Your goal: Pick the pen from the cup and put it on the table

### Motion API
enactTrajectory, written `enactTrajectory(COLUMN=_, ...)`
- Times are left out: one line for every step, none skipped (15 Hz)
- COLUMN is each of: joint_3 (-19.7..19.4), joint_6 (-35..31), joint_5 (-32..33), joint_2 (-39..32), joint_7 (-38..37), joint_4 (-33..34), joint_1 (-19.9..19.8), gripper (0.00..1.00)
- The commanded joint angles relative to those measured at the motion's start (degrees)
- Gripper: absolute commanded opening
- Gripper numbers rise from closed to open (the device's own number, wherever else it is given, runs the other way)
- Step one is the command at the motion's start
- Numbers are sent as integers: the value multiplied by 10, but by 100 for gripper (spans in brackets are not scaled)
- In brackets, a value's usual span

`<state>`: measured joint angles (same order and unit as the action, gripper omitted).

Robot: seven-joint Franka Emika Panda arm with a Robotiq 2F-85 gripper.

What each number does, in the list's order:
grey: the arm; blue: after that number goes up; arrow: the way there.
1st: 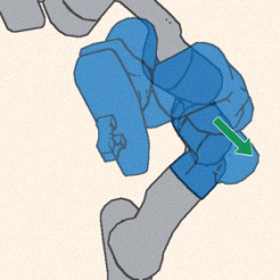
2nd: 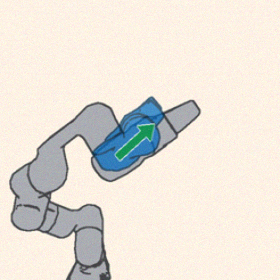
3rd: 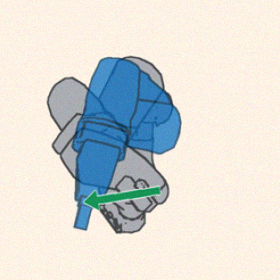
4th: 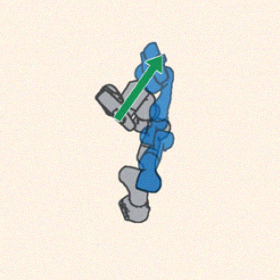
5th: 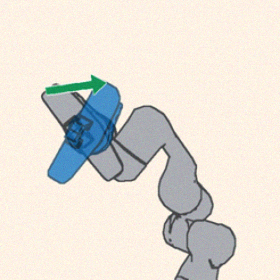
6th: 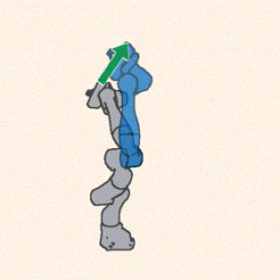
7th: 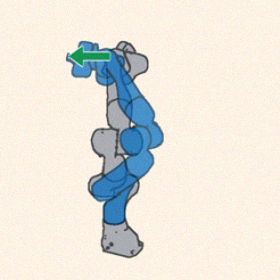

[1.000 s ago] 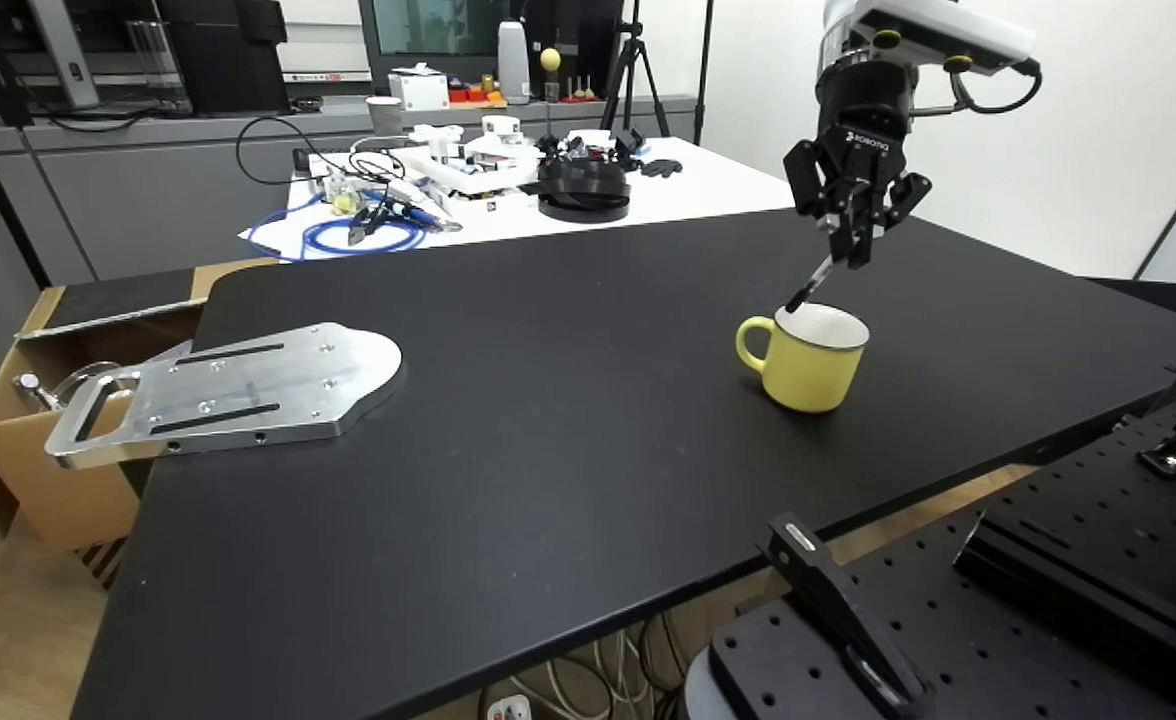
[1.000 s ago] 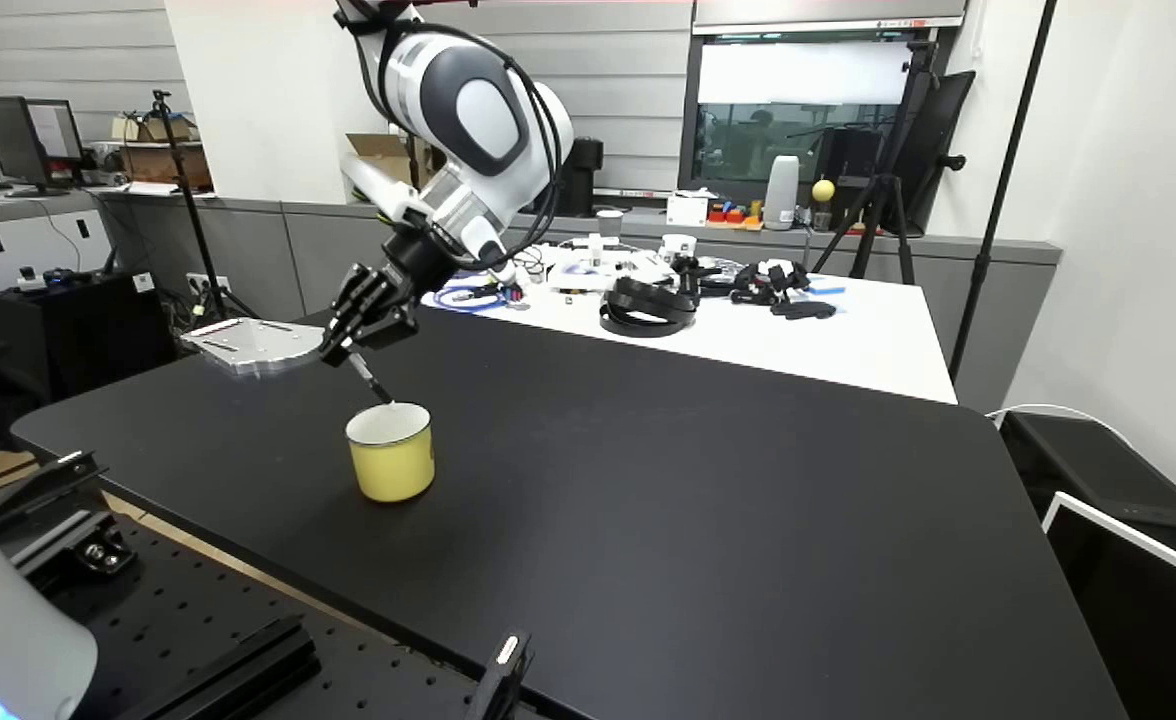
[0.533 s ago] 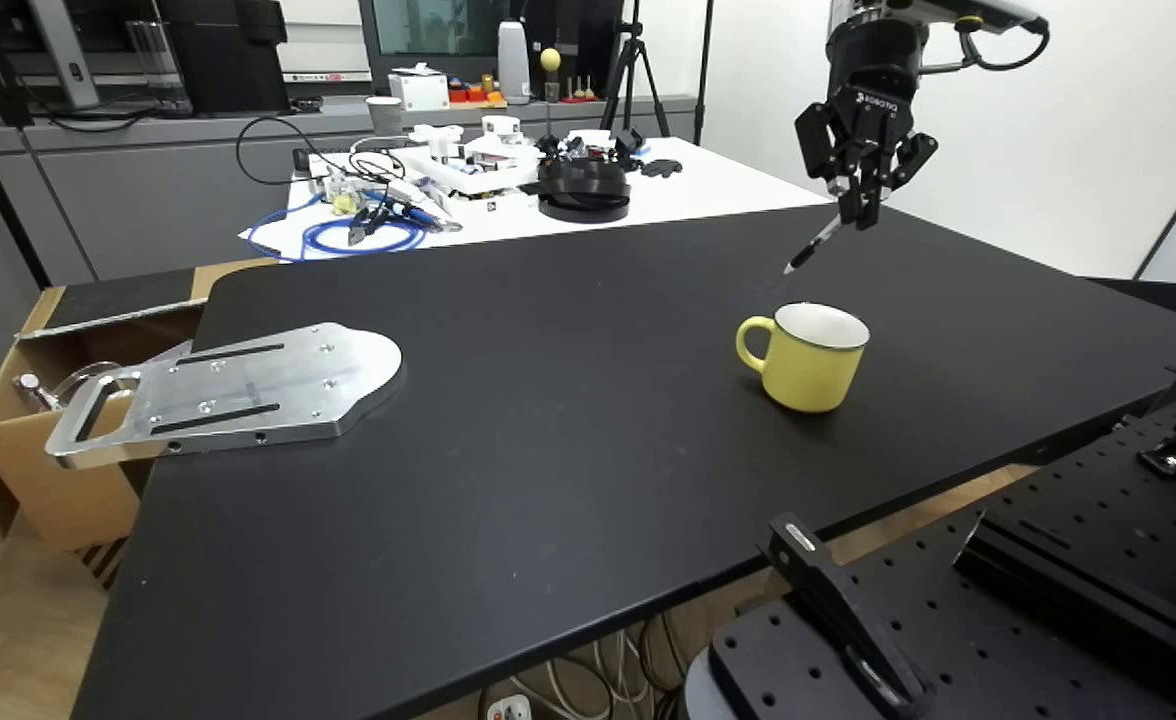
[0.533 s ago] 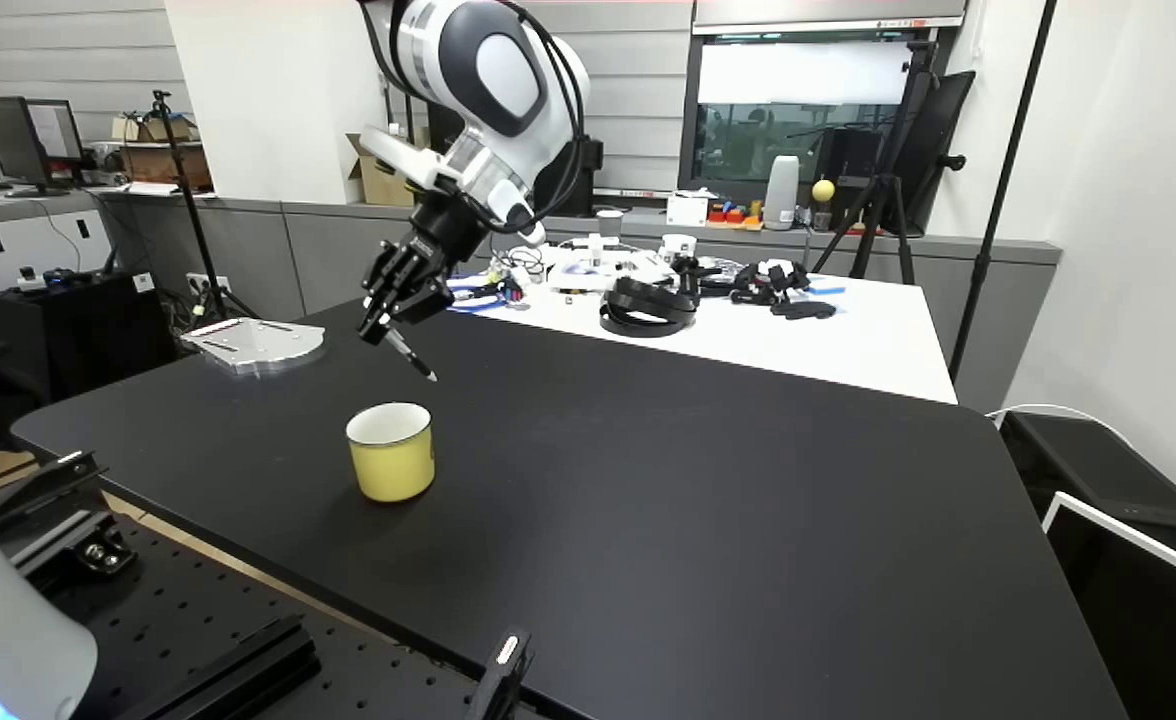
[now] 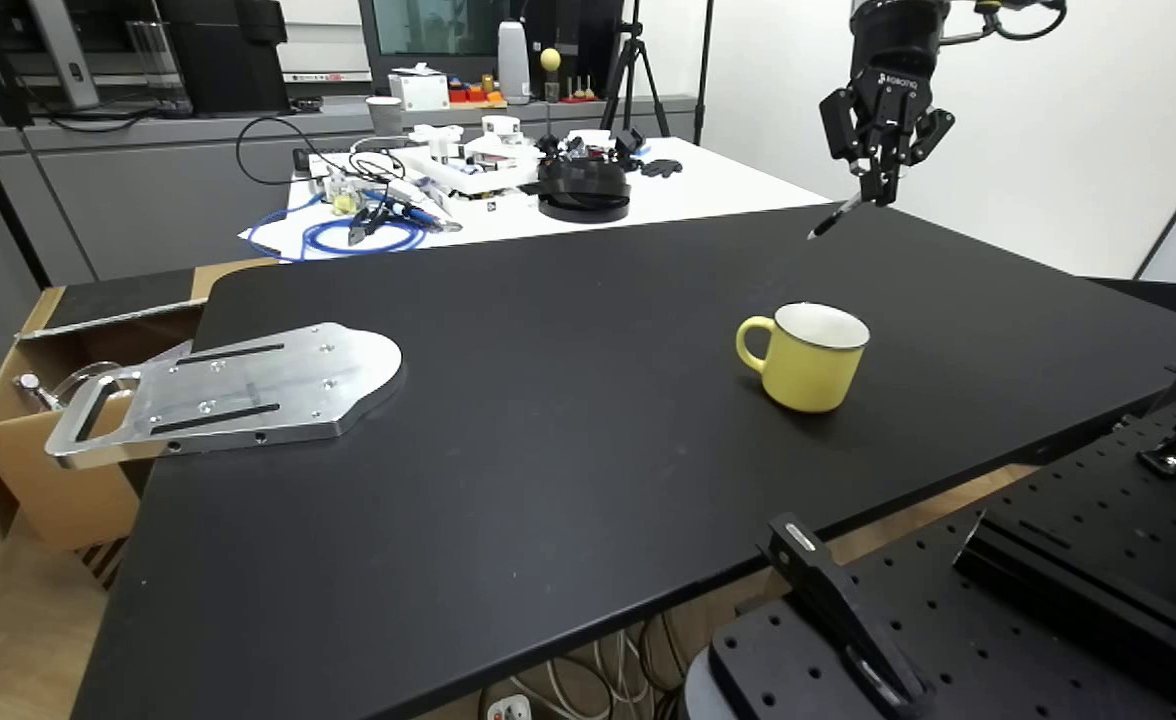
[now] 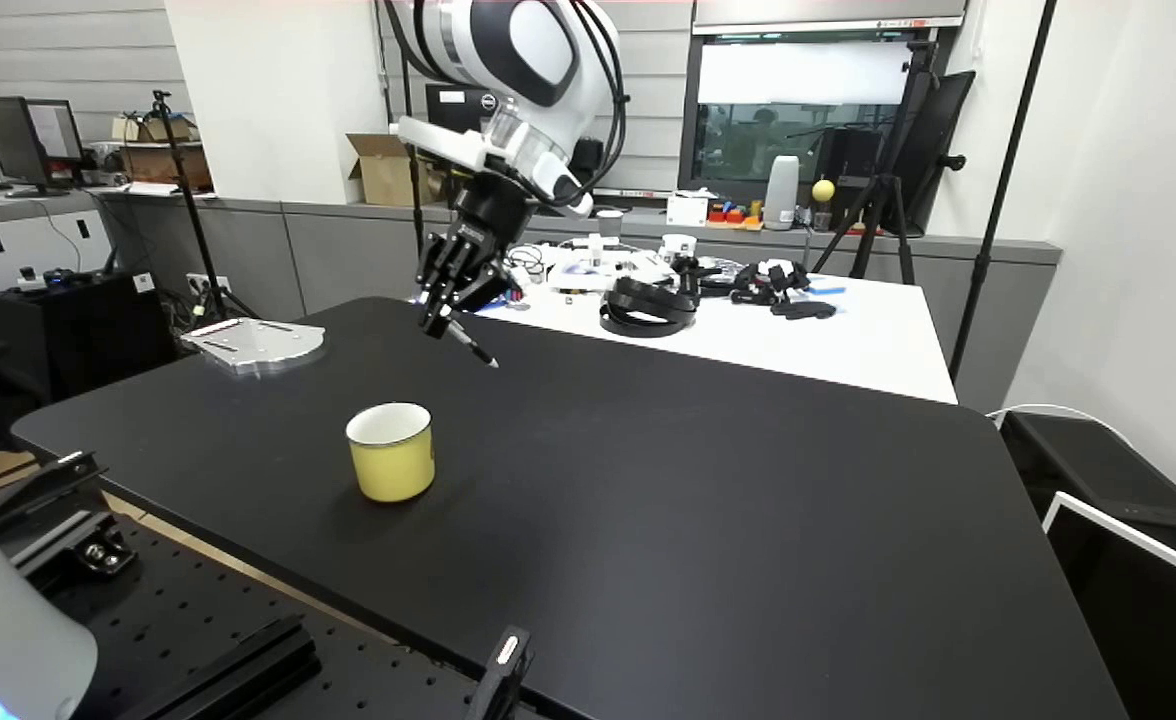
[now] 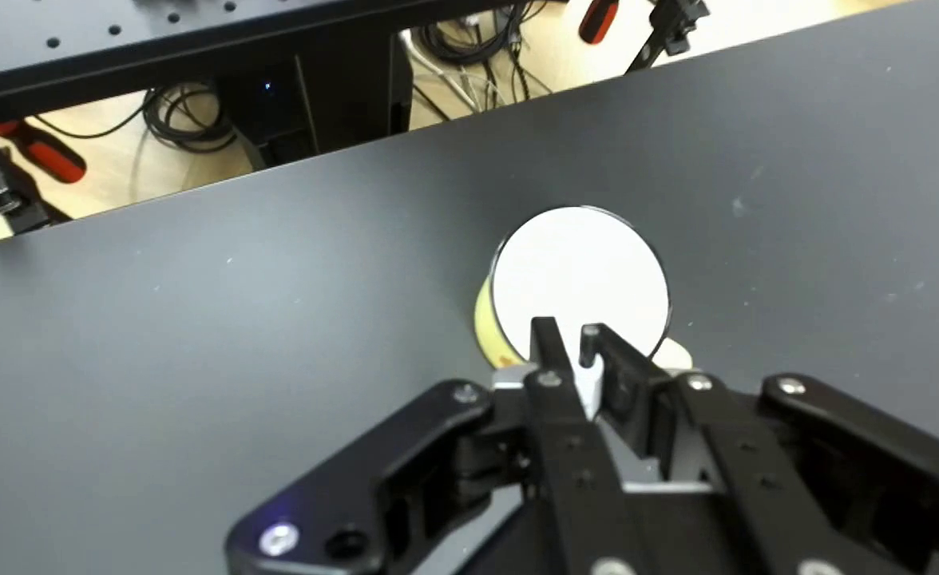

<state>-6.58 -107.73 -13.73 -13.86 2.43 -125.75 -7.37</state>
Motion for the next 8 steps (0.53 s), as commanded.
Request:
enactTrajectory(joint_3=-17, joint_6=-84, joint_5=49, joint_2=-1, joint_7=2, joint_4=-5, joint_1=-10, gripper=3)
enactTrajectory(joint_3=-21, joint_6=-124, joint_5=53, joint_2=-9, joint_7=0, joint_4=-7, joint_1=-14, gripper=3)
enactTrajectory(joint_3=-24, joint_6=-158, joint_5=53, joint_2=-17, joint_7=-2, joint_4=-10, joint_1=-18, gripper=3)
enactTrajectory(joint_3=-24, joint_6=-187, joint_5=48, joint_2=-29, joint_7=-4, joint_4=-9, joint_1=-22, gripper=3)
enactTrajectory(joint_3=-24, joint_6=-214, joint_5=42, joint_2=-43, joint_7=-4, joint_4=-9, joint_1=-25, gripper=3)
enactTrajectory(joint_3=-24, joint_6=-241, joint_5=42, joint_2=-55, joint_7=-6, joint_4=-10, joint_1=-27, gripper=3)
enactTrajectory(joint_3=-24, joint_6=-268, joint_5=44, joint_2=-71, joint_7=-11, joint_4=-9, joint_1=-29, gripper=3)
enactTrajectory(joint_3=-23, joint_6=-294, joint_5=44, joint_2=-86, joint_7=-13, joint_4=-8, joint_1=-30, gripper=3)
